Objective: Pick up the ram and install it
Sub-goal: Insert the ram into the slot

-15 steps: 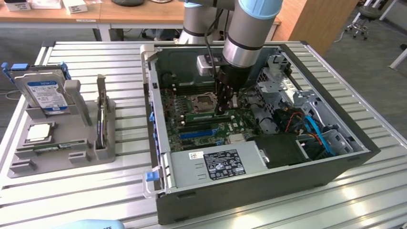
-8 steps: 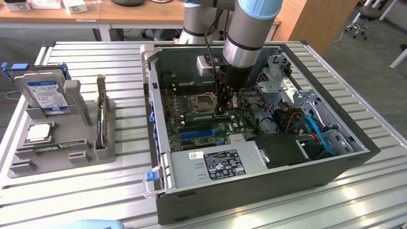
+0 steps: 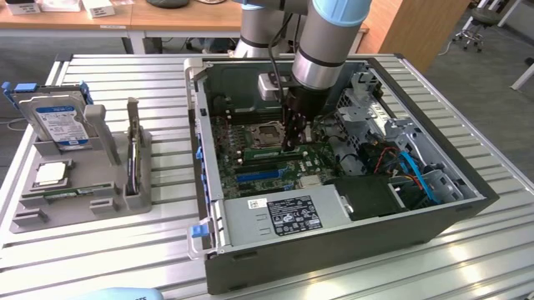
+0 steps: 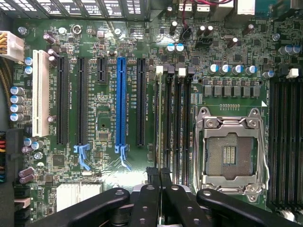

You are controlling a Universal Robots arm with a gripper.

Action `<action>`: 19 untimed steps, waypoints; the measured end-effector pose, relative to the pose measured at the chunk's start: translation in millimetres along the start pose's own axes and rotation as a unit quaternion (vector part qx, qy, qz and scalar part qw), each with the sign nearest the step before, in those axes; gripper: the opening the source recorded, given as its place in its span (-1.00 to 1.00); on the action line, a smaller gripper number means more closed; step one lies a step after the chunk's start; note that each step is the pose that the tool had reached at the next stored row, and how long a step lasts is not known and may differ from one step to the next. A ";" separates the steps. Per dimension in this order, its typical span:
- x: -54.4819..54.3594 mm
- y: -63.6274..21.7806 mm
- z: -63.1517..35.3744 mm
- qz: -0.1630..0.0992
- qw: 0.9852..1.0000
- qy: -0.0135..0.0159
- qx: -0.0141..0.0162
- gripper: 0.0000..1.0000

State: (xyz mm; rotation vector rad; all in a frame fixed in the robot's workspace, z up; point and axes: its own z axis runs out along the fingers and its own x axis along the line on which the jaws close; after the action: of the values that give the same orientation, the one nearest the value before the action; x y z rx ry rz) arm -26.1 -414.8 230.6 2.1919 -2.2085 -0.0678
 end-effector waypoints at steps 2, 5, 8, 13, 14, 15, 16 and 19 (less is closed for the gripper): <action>0.0 0.0 0.1 0.000 1.000 0.000 0.000 -0.76; 0.0 0.0 0.1 0.000 1.000 0.000 0.000 -0.76; -0.4 -0.1 0.2 0.000 1.000 0.000 0.000 -0.76; -0.4 0.0 0.5 0.000 1.000 0.000 0.000 -0.76; -0.4 0.0 0.5 0.000 1.000 0.000 0.000 -0.76; -0.4 0.0 0.5 0.000 1.000 0.000 0.000 -0.76; -0.5 0.0 0.6 0.000 1.000 0.000 0.000 -0.76; -0.9 0.0 0.6 0.000 1.000 0.000 0.000 -0.76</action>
State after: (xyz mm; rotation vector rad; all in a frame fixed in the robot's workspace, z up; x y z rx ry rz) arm -26.1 -413.9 230.0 2.1918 -2.2083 -0.0676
